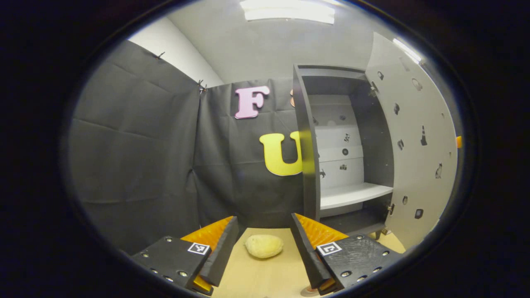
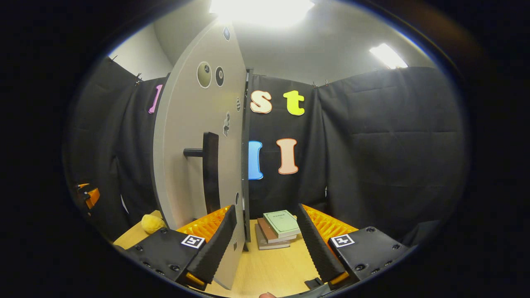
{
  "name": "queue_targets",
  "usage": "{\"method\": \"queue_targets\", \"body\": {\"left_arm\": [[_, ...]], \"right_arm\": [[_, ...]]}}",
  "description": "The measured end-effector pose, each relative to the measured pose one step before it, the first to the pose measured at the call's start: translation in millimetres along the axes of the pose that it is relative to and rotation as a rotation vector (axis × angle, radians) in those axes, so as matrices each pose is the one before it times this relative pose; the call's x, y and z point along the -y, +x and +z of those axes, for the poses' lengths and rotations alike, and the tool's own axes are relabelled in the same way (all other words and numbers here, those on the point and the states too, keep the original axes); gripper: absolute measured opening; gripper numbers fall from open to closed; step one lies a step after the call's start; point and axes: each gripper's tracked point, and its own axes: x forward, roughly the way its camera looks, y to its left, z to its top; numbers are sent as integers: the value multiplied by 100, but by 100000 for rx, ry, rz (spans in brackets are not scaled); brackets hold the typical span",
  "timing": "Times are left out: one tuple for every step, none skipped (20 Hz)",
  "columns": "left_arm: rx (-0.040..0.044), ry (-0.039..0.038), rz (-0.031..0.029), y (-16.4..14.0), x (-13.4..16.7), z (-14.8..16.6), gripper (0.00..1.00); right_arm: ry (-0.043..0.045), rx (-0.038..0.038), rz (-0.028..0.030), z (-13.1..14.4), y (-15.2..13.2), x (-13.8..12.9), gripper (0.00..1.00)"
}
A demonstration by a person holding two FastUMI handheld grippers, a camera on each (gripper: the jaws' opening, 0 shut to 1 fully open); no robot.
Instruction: Open the cabinet door with the right hand, grasp the bottle in the cabinet with the left hand and place it on the coaster, then close the cabinet door with the right hand.
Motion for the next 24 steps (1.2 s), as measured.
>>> {"method": "queue_targets", "body": {"left_arm": [[260,-520,-361,282,-185,19,76],[85,-428,-413,121,-172,14,78],[-54,-159,-237,306,-173,30,78],[-32,-89,-125,284,-293,-188,76],[-175,-231,-223,209,-196,-99,76],[-77,-442,-245,198,-143,-96,76],[77,-554,-350,104,-87,-41,76],[-27,-369,-210,294,-231,-115,76],[22,-137,-9,75,-227,-25,76],[11,-57,56,84,-315,-93,76],[-136,-126,67,74,-239,-79,76],[-216,-357,14,18,-289,-160,76],[-325,-574,121,25,-260,-112,76],[-439,-754,18,69,-170,-337,76],[-276,-759,-19,74,-211,-113,76],[-25,-639,73,-32,-155,-130,76],[18,-361,-45,96,-237,42,76],[40,-50,40,134,-213,62,76],[28,97,135,83,-84,5,76],[-59,-18,38,16,-79,-200,78],[-223,-106,-36,-10,16,-140,78],[-287,-190,237,109,-267,-176,76],[-283,-211,295,23,-172,-79,76],[-316,-213,432,71,-302,-142,76]], "right_arm": [[-101,-155,998,-32,-150,-752,95],[-129,-145,924,-94,51,-742,95],[-189,-72,901,25,-175,-745,95],[-144,111,848,23,13,-780,95],[-136,138,534,26,240,-690,95],[-37,-141,628,-22,84,-692,95],[404,-190,744,-12,64,-649,95],[556,-198,734,-220,320,-628,95],[437,-332,990,-101,83,-613,95],[467,46,929,12,185,-601,95],[491,-51,847,68,202,-569,95],[708,-195,833,-97,293,-636,95],[962,-187,1130,-54,200,-677,95],[1027,-315,1443,-99,436,-837,95],[932,-395,1592,-66,279,-870,90],[625,-174,1649,-56,605,-875,95],[138,19,1470,88,387,-898,95],[-296,113,1818,55,557,-988,95],[-477,227,1895,-13,668,-887,95],[-206,-45,2169,-71,591,-952,95],[38,-65,2012,-70,527,-944,92],[345,36,2278,-44,897,-810,95],[133,596,1998,54,784,-855,92],[-372,81,1530,159,753,-665,96]]}}
